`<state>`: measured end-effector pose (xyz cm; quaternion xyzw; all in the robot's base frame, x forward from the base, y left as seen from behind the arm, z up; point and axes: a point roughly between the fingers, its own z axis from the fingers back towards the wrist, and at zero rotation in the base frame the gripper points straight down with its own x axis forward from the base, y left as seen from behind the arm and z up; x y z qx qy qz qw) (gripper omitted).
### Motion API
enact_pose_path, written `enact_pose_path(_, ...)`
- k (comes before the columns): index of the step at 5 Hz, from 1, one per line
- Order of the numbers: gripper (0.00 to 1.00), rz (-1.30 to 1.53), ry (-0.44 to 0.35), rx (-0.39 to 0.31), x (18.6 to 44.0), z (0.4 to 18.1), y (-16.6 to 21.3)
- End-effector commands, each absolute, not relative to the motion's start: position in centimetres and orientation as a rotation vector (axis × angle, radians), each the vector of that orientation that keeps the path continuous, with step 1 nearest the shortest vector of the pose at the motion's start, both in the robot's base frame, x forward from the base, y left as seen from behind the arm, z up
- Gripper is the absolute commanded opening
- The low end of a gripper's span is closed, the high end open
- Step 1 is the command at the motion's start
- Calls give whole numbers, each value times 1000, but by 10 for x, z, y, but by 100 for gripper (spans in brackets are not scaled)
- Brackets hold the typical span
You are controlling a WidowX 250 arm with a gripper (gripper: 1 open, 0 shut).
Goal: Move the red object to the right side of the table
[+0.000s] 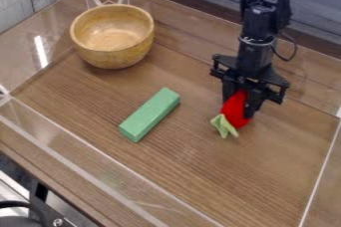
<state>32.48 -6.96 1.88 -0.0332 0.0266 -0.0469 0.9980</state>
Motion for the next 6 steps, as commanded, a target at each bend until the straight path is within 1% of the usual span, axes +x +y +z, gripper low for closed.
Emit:
enact_pose_path(1, 0, -112, 45, -67, 324, 18, -71)
enact_pose_path(6, 0, -95, 81, -58, 316, 22, -60)
